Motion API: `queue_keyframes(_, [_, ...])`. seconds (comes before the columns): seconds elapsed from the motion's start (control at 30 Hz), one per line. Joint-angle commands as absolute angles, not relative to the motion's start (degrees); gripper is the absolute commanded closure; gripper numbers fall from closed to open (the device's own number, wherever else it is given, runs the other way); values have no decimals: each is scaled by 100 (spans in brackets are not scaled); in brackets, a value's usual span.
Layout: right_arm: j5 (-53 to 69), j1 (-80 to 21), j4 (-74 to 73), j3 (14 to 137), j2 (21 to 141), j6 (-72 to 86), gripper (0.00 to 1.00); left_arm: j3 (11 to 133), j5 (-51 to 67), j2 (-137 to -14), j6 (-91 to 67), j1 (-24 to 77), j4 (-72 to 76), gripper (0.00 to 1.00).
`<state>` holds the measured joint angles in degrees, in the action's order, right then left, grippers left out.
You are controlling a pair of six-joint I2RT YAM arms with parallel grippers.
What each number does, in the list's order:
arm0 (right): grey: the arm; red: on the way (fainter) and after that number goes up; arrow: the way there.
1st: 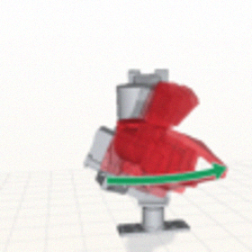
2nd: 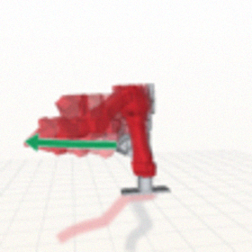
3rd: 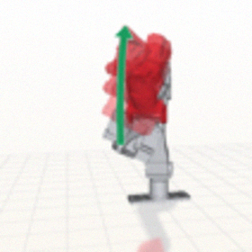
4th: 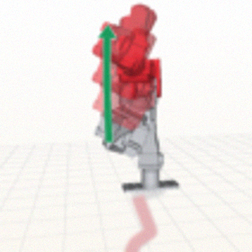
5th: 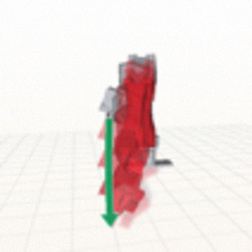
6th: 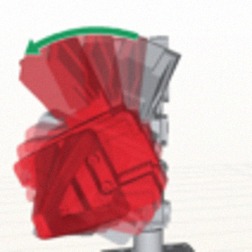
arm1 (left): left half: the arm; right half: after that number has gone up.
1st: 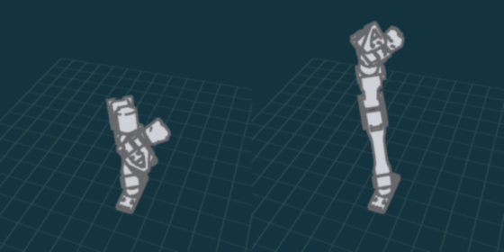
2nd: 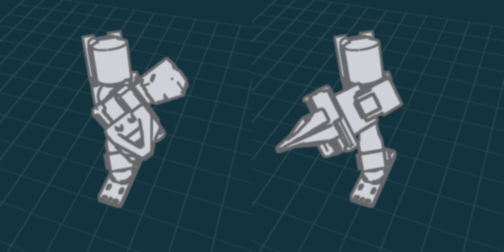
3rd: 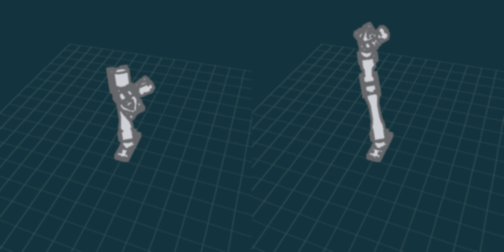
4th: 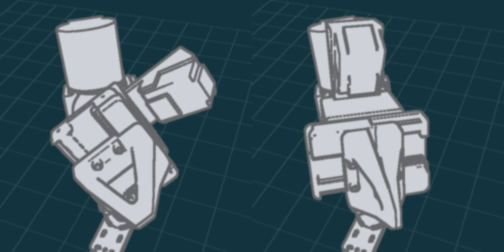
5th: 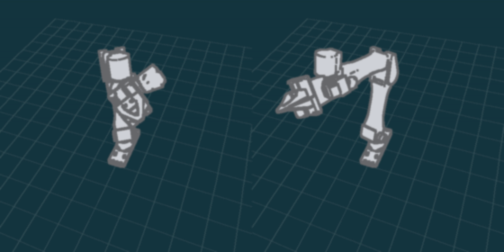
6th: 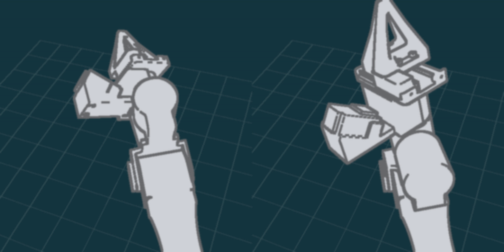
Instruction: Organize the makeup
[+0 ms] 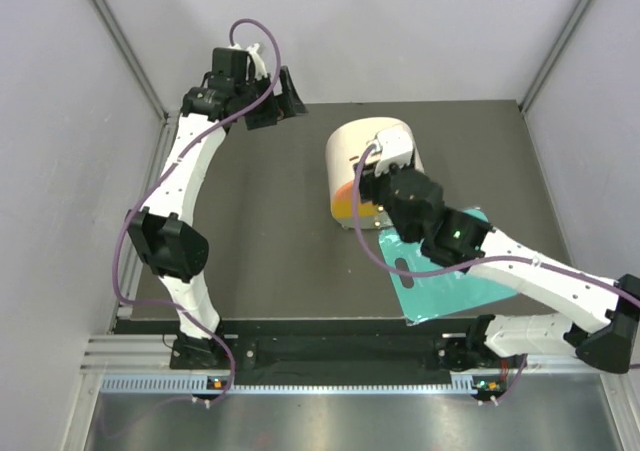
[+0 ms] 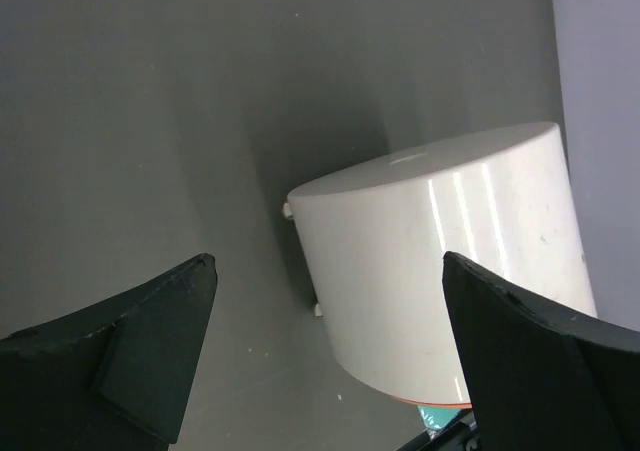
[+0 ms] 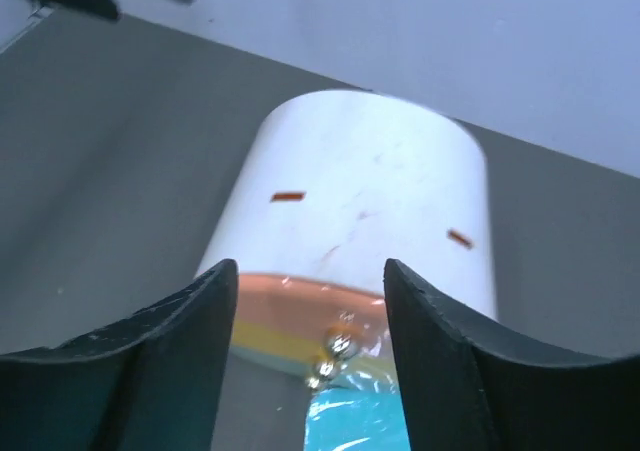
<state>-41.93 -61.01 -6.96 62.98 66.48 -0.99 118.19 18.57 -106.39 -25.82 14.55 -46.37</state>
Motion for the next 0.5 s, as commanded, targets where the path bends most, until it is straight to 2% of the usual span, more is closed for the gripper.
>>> queue_keyframes(0.0, [-3536, -5084, -1151, 6934, 6785, 165, 36, 11672, 1802, -10459, -2356, 1336, -4729, 1])
queue_keyframes(0.03, [-3394, -4889, -1169, 7039, 6803, 193, 25, 11585, 1810, -10415, -2338, 1310, -4711, 1])
queue_keyframes(0.1, [-2877, -4265, -1160, 7136, 6873, 193, 16, 11488, 1811, -10336, -2294, 1240, -4702, 1])
queue_keyframes(0.17, [-2656, -3617, -1169, 7294, 6943, 202, 1, 11321, 1810, -10301, -2276, 1196, -4685, 1])
queue_keyframes(0.33, [-1548, -2270, -1450, 7655, 7242, 527, 0, 11040, 1871, -10204, -2172, 1134, -4658, 1])
queue_keyframes(0.47, [-784, -1032, -1643, 7550, 7444, 1368, 0, 10986, 1741, -10230, -2066, 1116, -4754, 1])
